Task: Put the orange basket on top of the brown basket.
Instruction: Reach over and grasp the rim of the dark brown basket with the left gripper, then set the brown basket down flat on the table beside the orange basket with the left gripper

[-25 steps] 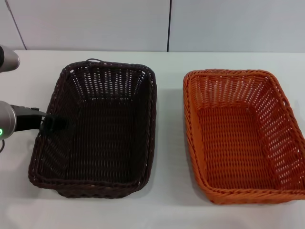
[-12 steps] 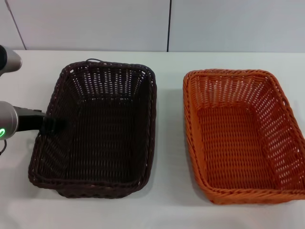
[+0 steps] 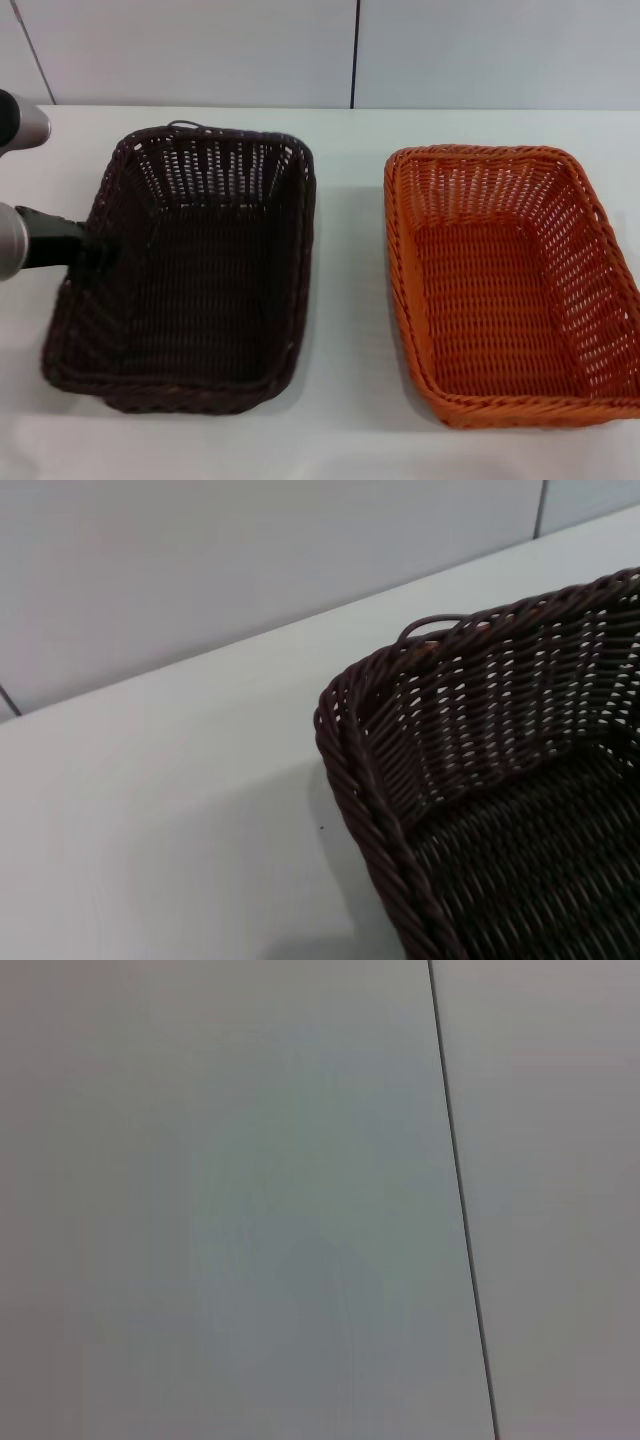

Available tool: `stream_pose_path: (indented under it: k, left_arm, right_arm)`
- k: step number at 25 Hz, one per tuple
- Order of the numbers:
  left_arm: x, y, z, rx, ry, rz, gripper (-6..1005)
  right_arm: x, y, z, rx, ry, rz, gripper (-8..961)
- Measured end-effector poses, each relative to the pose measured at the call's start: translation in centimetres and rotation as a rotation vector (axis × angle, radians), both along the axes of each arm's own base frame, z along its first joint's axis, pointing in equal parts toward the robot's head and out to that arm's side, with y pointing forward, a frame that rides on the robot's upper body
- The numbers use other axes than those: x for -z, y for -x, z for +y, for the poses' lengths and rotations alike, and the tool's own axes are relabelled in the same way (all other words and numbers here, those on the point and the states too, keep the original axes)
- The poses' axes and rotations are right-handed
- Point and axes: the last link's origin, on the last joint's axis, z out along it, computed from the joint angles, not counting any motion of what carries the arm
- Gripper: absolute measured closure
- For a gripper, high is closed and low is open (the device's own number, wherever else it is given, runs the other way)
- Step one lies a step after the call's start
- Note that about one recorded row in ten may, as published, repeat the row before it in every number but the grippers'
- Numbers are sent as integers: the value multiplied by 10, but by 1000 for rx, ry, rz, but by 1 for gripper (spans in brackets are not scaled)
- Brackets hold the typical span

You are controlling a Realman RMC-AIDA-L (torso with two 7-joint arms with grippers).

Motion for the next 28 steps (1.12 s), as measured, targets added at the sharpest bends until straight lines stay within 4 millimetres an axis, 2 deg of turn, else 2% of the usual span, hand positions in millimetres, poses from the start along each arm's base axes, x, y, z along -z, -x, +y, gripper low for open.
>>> stream_pose_path:
  k: [3,7,16,18,22,23,28]
  left_arm:
    - [-9,1,2,30,39,40,568]
    - [-11,0,3,63,103,-12,727]
    - [-21,-14,5,236,252,55,774]
    - [-28,-19,12,318,313,108,775]
    - [-30,-20,16,355,346,121,776]
    - [-28,-26,24,420,392,117,776]
    - [-7,-42,43,523,487,116,786]
  right_arm:
    - [0,0,0,-1,-1,1,145]
    - [0,1,0,-2,-3,3,145]
    - [0,3,0,-7,-4,9,147]
    - [1,4,0,-10,-1,10,147]
    - [4,5,-2,-14,4,15,147]
    - [4,5,-3,-14,3,18,147]
    - [4,6,-5,-19,-4,23,148]
